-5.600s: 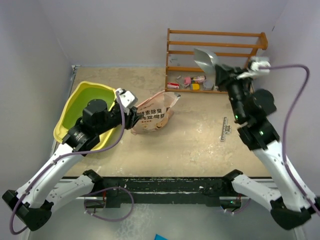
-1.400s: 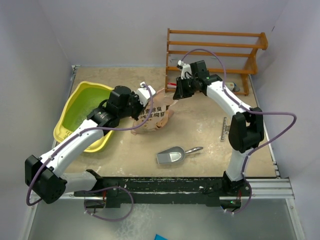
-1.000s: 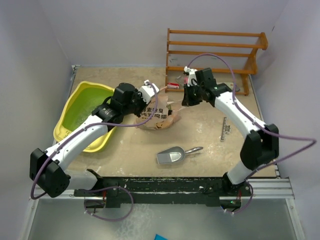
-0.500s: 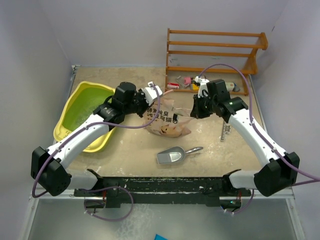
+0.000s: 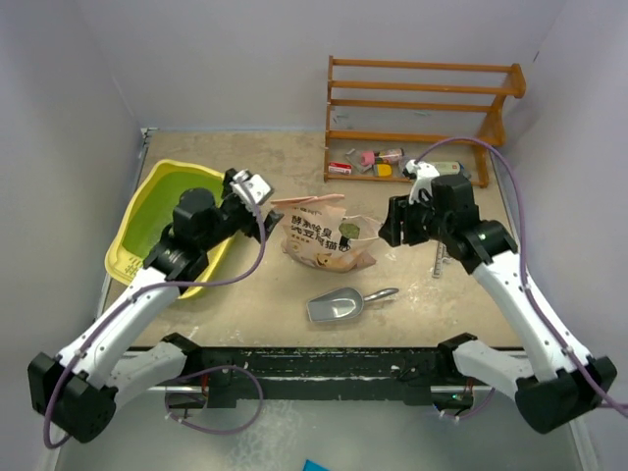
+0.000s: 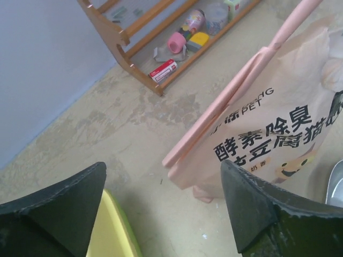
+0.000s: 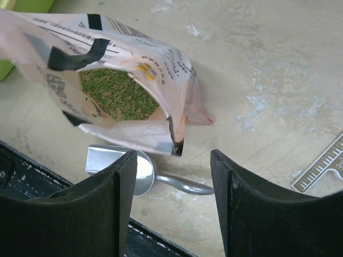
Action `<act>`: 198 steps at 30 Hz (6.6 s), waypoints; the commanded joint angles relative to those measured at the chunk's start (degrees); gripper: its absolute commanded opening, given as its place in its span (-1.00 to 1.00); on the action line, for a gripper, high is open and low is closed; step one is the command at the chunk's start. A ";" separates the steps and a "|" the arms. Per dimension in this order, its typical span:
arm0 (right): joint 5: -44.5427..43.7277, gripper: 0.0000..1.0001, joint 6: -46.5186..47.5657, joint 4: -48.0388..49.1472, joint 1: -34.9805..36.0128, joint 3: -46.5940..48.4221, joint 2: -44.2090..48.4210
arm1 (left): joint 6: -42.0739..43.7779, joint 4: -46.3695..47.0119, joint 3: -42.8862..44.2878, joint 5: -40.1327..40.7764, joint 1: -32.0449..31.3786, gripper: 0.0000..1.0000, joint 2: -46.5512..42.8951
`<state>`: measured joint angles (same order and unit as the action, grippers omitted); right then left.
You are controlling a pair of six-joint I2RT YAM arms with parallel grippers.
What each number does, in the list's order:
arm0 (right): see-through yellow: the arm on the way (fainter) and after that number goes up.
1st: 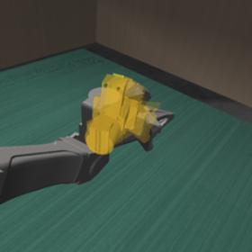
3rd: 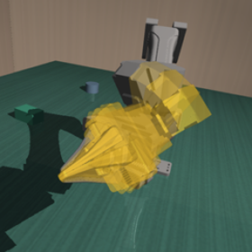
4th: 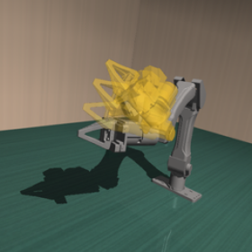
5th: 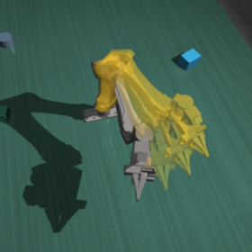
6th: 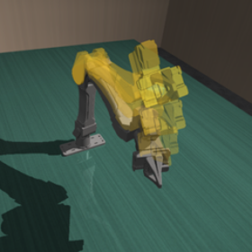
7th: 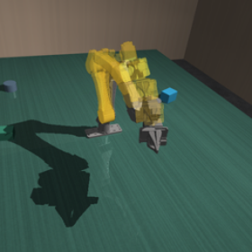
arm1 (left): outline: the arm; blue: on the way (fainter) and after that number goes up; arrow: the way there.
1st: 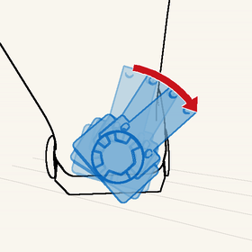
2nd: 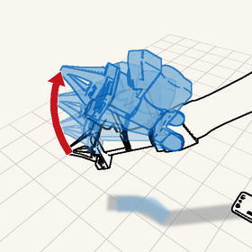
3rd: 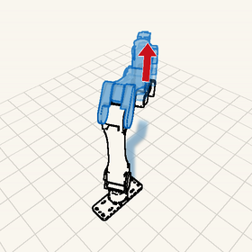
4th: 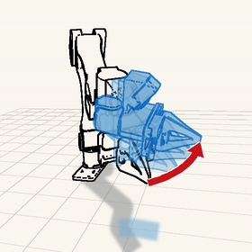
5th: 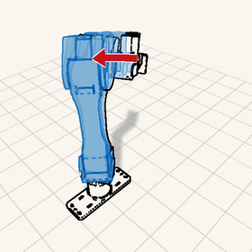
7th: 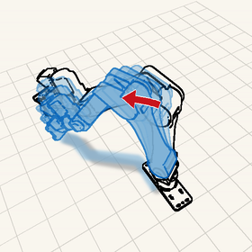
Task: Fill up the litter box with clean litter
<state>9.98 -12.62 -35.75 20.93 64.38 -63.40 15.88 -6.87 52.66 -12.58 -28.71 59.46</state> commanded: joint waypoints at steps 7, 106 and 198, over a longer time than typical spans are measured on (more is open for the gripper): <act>7.87 0.17 3.31 17.95 -0.10 -16.78 15.82 | -15.92 30.15 -18.39 -9.08 6.07 0.98 -7.90; 18.94 -1.00 -18.31 21.23 -9.13 -19.16 9.85 | -30.04 -14.18 17.55 -28.12 19.48 -1.00 27.52; 44.13 -1.00 -44.89 68.49 -12.40 -27.54 -15.05 | -21.21 -33.70 27.15 3.53 16.84 -1.00 29.26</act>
<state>53.45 -45.58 29.50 10.74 37.69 -77.32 -10.41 -38.09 76.66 -22.79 -14.06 89.60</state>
